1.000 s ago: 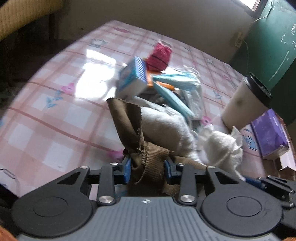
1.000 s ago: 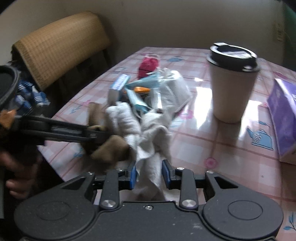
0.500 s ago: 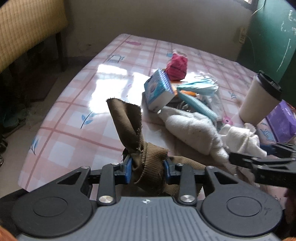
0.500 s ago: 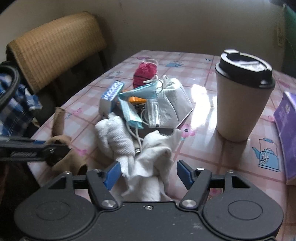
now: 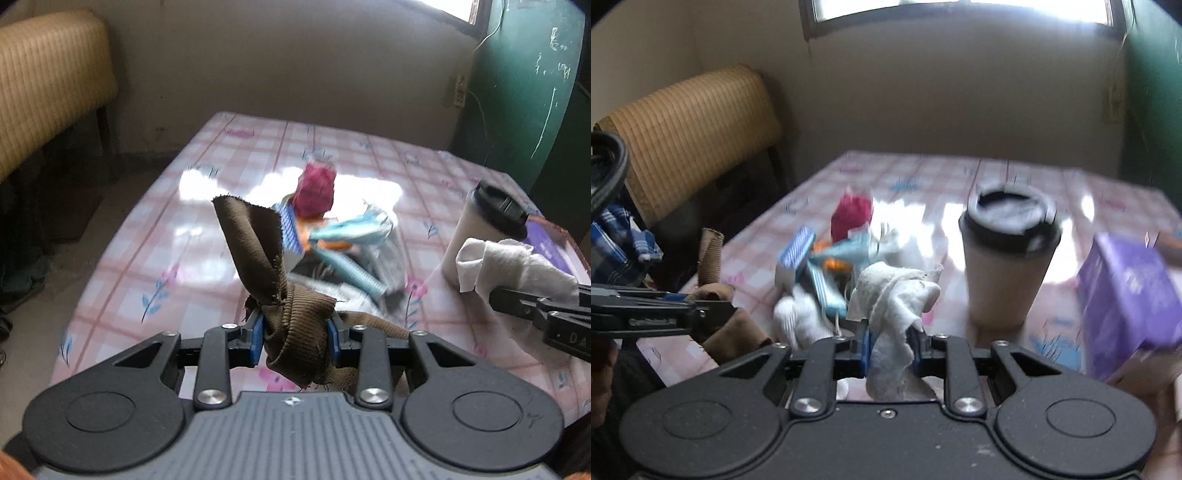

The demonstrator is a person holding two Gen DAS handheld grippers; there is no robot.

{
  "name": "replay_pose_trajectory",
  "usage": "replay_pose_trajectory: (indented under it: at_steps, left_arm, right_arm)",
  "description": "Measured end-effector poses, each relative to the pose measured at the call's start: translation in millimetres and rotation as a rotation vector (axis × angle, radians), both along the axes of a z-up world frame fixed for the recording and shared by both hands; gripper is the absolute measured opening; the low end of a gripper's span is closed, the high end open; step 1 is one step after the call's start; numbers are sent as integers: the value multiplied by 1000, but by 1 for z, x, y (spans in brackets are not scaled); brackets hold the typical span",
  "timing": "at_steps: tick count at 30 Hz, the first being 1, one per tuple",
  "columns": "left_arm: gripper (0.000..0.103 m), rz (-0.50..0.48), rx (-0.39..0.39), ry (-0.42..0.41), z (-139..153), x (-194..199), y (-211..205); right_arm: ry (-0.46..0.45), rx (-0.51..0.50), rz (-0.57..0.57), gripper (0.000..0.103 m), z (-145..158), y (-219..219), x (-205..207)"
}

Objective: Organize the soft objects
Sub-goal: 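Lift both held cloths and carry them toward the cardboard box lid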

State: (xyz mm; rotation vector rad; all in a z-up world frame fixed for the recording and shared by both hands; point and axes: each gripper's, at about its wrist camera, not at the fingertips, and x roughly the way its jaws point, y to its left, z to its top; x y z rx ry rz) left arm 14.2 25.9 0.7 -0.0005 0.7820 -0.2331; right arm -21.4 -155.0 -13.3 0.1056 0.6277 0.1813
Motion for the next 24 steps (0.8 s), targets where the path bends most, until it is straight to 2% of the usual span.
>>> replay_pose_trajectory:
  at_steps: [4,11,24]
  left_arm:
    - [35,-14,21,-27,15,10,-10]
    - [35,-17,10,-33,35,32,-22]
    - [35,26,13,-57,56,47,-42]
  right_arm:
    - [-17,-11,-6,26,16,4,8]
    - [-27,0,-21,26,37,9,26]
    - [-43,2,-43,26,54,-8,33]
